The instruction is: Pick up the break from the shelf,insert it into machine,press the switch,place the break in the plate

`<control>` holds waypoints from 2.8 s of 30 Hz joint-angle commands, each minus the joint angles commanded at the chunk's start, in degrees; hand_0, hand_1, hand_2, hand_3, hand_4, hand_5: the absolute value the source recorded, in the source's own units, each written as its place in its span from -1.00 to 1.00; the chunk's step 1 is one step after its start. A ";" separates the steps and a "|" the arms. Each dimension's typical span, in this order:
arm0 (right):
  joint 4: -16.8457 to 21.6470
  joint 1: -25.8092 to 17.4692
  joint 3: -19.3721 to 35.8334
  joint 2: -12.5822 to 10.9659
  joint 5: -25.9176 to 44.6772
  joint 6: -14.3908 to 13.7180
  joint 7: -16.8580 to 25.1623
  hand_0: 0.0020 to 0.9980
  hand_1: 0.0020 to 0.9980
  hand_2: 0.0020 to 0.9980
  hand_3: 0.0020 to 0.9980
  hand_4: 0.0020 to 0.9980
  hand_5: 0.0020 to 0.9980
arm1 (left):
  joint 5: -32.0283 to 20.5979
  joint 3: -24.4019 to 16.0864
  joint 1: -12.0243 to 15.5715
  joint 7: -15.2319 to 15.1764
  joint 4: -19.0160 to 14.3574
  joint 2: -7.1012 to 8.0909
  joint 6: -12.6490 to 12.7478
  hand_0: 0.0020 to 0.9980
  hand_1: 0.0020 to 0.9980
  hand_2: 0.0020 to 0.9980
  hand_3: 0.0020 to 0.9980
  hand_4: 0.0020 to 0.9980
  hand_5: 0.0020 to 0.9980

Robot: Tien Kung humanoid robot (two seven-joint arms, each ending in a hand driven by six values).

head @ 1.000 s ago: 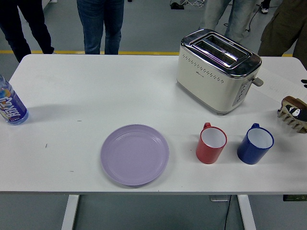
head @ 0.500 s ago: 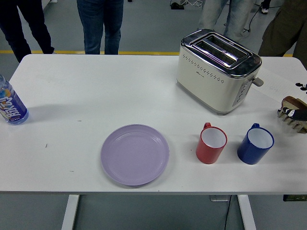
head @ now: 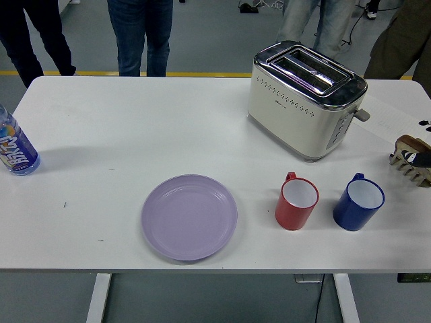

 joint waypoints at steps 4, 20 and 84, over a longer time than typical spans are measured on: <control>-1.22 1.08 -0.96 -0.12 -0.39 0.88 -1.21 0.57 0.45 0.51 0.61 0.55 -0.61 | -0.12 0.13 -0.02 0.00 0.00 0.01 0.00 0.26 -0.02 -0.04 0.08 -0.36 0.63; -2.33 4.28 -4.73 -1.29 -3.09 2.41 -4.60 0.12 0.14 0.32 0.45 0.48 -0.58 | -0.73 0.57 -0.22 -0.08 0.00 0.10 0.08 0.26 -0.02 -0.05 0.08 -0.35 0.63; 1.96 7.23 -8.37 -6.27 -3.81 2.72 -4.77 -0.85 -0.57 -0.13 0.00 0.00 -1.00 | 0.38 -0.42 -0.13 0.12 0.00 0.19 -0.04 0.26 -0.02 -0.05 0.08 -0.35 0.63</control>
